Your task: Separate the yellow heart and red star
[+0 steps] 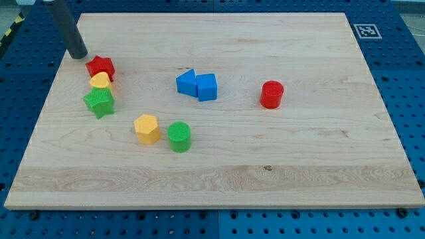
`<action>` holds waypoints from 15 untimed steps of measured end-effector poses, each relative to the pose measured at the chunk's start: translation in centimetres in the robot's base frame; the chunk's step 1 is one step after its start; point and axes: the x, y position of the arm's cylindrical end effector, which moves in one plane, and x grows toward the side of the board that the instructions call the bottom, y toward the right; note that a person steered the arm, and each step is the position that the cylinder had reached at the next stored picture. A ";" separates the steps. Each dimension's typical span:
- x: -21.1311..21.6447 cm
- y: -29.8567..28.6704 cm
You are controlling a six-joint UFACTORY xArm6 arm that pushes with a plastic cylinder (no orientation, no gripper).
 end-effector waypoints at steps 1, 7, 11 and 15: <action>0.5 0.0; 6.3 5.2; 6.3 6.6; 5.0 7.6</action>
